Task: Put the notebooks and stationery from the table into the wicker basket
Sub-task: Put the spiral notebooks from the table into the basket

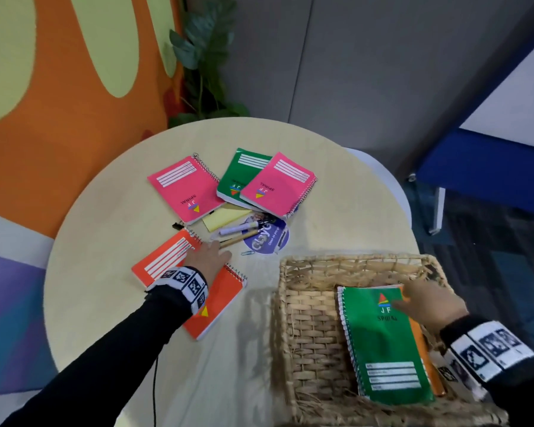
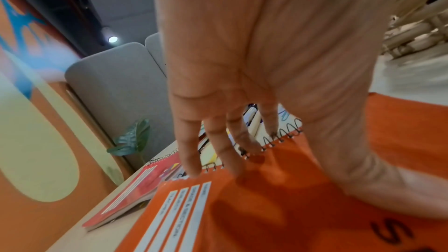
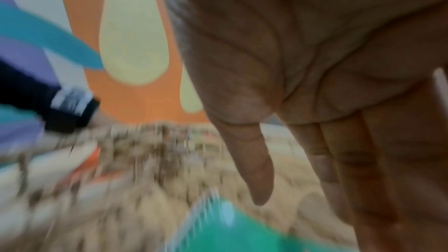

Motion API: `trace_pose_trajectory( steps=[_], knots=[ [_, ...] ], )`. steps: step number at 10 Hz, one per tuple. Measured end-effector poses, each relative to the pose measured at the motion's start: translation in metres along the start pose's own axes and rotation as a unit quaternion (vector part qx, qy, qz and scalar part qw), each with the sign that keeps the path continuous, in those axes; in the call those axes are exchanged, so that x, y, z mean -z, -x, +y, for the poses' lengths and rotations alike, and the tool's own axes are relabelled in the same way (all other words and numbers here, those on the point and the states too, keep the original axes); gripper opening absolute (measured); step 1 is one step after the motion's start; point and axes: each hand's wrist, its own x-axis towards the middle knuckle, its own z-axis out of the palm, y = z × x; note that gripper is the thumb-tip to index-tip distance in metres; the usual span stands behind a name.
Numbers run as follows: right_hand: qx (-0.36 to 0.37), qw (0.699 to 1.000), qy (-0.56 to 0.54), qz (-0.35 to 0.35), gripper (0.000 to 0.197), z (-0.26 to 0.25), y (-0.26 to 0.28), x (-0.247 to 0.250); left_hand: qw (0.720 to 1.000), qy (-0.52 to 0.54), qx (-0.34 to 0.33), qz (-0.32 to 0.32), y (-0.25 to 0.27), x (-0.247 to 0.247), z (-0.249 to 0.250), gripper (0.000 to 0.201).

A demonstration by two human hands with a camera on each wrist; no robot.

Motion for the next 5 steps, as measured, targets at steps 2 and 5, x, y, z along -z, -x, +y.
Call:
trace_pose_trajectory(
  steps=[2, 5],
  knots=[
    [0.117, 0.859, -0.497, -0.027, 0.015, -0.097, -0.039, 0.086, 0.995, -0.070, -0.030, 0.072, 0.000, 0.003, -0.005, 0.073],
    [0.083, 0.885, -0.448, -0.099, 0.049, -0.208, -0.140, 0.079, 0.970, 0.048, -0.090, 0.223, 0.082, 0.022, -0.059, 0.038]
  ],
)
